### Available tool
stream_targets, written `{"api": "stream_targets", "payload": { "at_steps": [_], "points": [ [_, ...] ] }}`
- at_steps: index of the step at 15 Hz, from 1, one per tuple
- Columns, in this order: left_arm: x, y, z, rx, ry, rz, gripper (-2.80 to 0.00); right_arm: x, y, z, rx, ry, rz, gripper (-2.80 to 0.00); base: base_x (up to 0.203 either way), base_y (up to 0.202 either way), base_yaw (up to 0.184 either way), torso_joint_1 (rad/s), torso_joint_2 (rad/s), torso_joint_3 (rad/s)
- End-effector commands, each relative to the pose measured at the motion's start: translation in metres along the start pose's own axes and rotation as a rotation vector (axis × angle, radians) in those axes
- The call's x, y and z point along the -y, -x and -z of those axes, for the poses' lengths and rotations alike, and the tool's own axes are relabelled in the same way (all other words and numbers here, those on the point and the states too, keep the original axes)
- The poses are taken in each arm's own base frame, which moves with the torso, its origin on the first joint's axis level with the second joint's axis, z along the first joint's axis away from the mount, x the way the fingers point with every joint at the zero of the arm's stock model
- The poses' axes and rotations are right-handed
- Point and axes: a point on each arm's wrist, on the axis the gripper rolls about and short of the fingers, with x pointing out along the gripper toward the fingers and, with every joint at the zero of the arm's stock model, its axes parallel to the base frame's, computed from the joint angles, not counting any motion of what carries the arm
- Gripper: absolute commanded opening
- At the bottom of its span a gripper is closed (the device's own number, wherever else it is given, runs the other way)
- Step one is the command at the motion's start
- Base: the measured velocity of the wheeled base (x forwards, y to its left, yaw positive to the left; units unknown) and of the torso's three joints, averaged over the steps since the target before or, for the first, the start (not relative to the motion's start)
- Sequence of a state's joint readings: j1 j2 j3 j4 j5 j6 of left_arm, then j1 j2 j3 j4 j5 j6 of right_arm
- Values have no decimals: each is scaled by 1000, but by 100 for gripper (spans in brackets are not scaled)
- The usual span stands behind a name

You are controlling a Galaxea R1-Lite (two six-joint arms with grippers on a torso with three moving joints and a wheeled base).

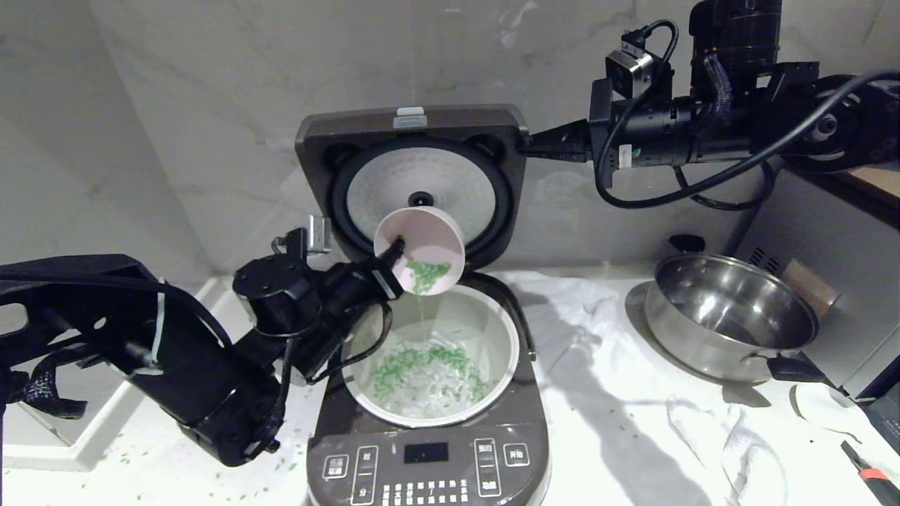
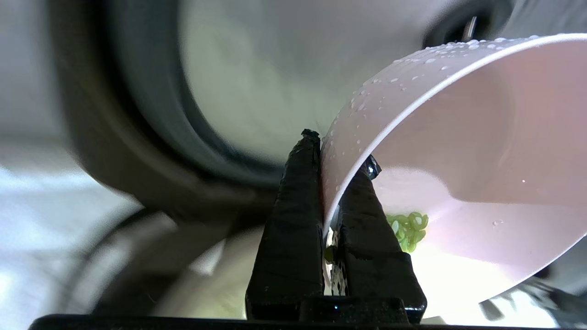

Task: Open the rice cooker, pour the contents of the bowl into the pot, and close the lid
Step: Pour the water from the bowl into the rice cooker

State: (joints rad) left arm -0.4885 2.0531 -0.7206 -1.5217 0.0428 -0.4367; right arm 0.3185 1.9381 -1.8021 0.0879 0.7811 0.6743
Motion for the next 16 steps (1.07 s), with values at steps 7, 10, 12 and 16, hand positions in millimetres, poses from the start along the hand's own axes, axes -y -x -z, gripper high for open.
{"api": "stream_targets", "payload": {
  "at_steps": [7,10,12,16],
  "points": [
    [7,3,-7,23,-157,22,-280,-5,5,1,1,-13,-3,-280,0,0,0,0,0,0],
    [8,3,-14,45,-207,21,-280,-7,6,1,3,-11,-7,-280,0,0,0,0,0,0],
    [8,4,-15,46,-248,21,-280,-4,3,0,2,-13,-4,-280,0,0,0,0,0,0],
    [7,10,-14,32,-430,13,-280,-2,1,1,-2,-18,-2,-280,0,0,0,0,0,0]
  ]
}}
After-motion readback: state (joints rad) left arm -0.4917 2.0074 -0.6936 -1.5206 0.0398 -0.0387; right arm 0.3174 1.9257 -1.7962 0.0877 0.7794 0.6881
